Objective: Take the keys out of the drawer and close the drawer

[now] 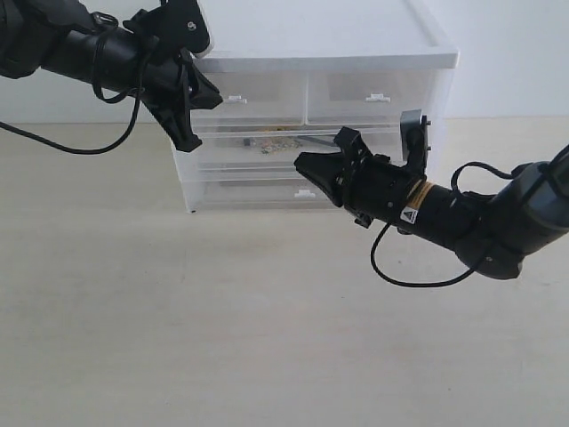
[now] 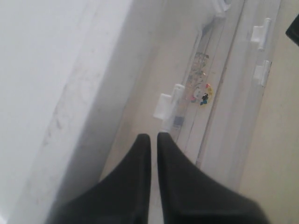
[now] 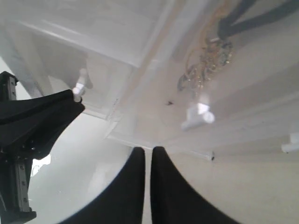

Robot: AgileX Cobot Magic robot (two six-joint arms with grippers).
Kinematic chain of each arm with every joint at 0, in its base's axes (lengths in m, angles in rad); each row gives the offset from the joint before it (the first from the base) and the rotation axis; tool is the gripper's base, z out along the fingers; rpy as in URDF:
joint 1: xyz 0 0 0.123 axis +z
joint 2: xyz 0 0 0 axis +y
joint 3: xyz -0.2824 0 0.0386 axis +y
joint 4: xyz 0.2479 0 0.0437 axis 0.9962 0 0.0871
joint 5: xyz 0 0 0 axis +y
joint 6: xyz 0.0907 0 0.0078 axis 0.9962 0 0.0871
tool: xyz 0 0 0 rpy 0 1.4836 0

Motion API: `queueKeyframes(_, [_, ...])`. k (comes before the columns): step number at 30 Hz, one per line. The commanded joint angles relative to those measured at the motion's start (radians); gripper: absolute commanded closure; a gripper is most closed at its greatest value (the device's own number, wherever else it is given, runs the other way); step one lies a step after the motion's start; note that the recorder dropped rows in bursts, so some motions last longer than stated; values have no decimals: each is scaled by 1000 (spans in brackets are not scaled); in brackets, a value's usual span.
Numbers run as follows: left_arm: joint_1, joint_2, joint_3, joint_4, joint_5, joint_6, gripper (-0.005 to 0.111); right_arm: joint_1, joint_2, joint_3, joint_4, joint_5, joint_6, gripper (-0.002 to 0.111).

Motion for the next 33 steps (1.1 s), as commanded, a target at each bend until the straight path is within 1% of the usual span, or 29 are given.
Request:
queueKeyframes(1, [0, 2, -9, -11, -111, 4, 103, -5, -16, 8, 2, -7, 5, 108])
queueKeyframes(2, [0, 2, -9, -11, -111, 4, 103, -5, -16, 8, 2, -7, 5, 108])
queueKeyframes(4, [0, 2, -9, -11, -111, 4, 103, -5, -16, 8, -8, -7, 5, 102])
queueKeyframes(6, [0, 2, -9, -11, -111, 4, 103, -5, -16, 8, -8, -7, 5, 90])
queueKeyframes(10, [0, 2, -9, -11, -109, 4, 103, -5, -16, 8, 7, 9, 23, 58])
queueKeyframes(12, [0, 2, -9, -11, -109, 4, 103, -5, -16, 8, 31, 57, 41, 49])
queueKeyframes(19, [0, 2, -9, -11, -109, 4, 103, -5, -16, 8, 103, 58, -3, 50])
queueKeyframes(20, [0, 2, -9, -11, -109, 4, 103, -5, -16, 8, 106, 63, -9, 53])
queueKeyframes(24, [0, 2, -9, -11, -109, 4, 103, 5, -16, 6, 108, 67, -75, 69])
queueKeyframes(25, [0, 2, -9, -11, -109, 4, 103, 12, -16, 6, 114, 67, -75, 71])
queueKeyframes(33, [0, 2, -9, -19, -105, 4, 103, 51, -16, 6, 214, 81, -98, 70])
